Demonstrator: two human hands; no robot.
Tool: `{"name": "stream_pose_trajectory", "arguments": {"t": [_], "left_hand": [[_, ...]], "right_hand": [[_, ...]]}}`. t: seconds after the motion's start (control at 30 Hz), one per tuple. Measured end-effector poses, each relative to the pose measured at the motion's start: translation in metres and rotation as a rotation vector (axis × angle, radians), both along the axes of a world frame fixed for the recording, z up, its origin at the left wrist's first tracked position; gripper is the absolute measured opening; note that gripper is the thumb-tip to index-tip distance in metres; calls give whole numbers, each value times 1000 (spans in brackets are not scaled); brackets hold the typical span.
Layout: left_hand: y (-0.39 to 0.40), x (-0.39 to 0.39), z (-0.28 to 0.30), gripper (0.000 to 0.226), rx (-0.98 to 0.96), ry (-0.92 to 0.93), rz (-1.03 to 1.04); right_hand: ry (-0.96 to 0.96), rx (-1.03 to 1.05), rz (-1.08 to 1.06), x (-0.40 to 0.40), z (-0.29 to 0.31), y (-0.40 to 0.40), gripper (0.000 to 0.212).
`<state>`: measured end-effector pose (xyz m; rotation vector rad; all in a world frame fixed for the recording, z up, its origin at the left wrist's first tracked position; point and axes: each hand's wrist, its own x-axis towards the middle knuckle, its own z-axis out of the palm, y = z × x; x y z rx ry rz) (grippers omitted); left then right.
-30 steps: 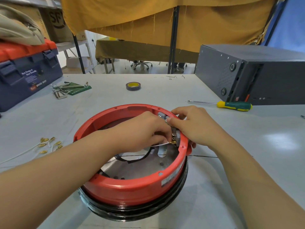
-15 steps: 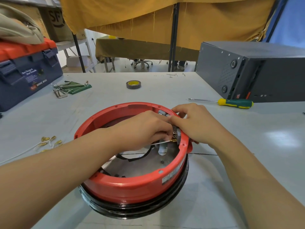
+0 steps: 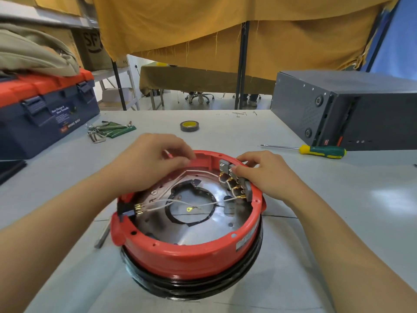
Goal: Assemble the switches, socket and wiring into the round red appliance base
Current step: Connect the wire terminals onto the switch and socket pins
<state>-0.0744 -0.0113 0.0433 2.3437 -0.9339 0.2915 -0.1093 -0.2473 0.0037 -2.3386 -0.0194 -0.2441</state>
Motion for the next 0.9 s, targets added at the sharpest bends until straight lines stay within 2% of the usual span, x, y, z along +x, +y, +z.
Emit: {"name": "stream_pose_trajectory", "arguments": {"t": [0.1,0.17,0.3,0.4,0.53,0.7,0.9], "left_hand": [[48,4,-8,16,-222,109,218],[80,4,-19,19,-257,178,365],[127,-3,-44,16,-76,278,534],[140,-7,-57,7,39,270,592],[145,-4,-63,4,96,217,654],[140,6,-67,15,130,212,775],[135,17,-70,21,133,325,783]], "right_hand": [[-4,144,-19,1,-5,0,8],[29,291,10,2,-6,2,8],[57,445,35,5,-10,7,15],[65,527,42,5,-11,10,16],[74,527,32,6,-11,11,15],[73,497,36,6,-11,12,15],[68,482,59,7,-13,9,17]]}}
